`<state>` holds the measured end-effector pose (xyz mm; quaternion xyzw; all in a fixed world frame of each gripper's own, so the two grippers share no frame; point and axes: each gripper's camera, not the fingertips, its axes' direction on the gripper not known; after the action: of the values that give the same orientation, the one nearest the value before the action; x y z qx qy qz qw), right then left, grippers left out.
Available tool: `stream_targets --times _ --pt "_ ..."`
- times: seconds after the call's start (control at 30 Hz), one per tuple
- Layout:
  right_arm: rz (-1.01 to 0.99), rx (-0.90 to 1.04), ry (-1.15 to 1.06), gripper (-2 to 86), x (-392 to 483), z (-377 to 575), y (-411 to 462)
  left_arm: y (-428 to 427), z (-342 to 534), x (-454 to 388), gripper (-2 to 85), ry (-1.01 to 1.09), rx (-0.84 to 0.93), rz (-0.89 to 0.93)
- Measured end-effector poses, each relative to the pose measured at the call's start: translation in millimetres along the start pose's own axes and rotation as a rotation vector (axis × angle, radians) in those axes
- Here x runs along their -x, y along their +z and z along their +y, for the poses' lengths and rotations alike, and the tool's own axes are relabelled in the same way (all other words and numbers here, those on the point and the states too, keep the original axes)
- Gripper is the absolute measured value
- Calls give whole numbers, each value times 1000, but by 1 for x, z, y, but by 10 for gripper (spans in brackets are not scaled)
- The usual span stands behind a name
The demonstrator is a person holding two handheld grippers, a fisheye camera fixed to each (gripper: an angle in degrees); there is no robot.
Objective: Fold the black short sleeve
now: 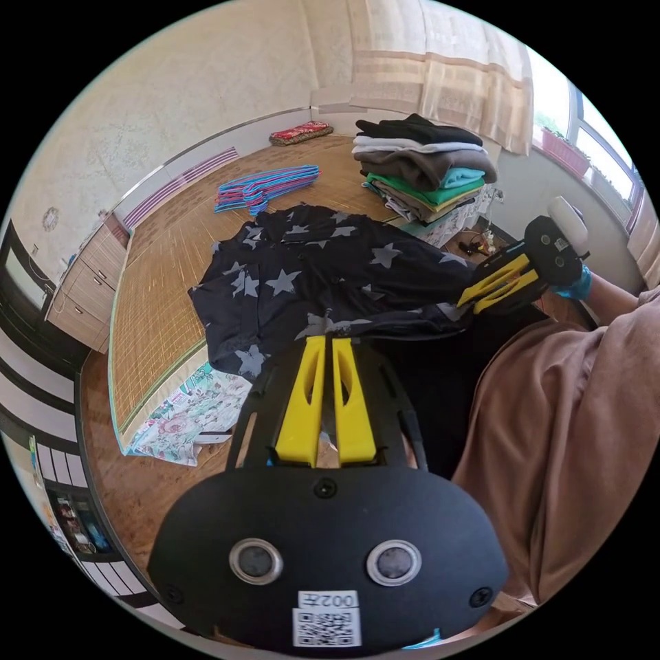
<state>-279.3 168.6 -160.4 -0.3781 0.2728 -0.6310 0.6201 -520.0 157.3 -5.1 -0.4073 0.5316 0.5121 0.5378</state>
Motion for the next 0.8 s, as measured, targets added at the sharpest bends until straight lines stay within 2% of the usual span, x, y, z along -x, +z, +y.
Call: stream_targets --times 0.3,0.8 --pt "-9 -143 101 -7 -57 0 -26 4 -35 33 -9 1 -44 -13" --pt "193 -388 94 -7 -199 -73 -63 18 -155 135 -9 51 -245 -105"
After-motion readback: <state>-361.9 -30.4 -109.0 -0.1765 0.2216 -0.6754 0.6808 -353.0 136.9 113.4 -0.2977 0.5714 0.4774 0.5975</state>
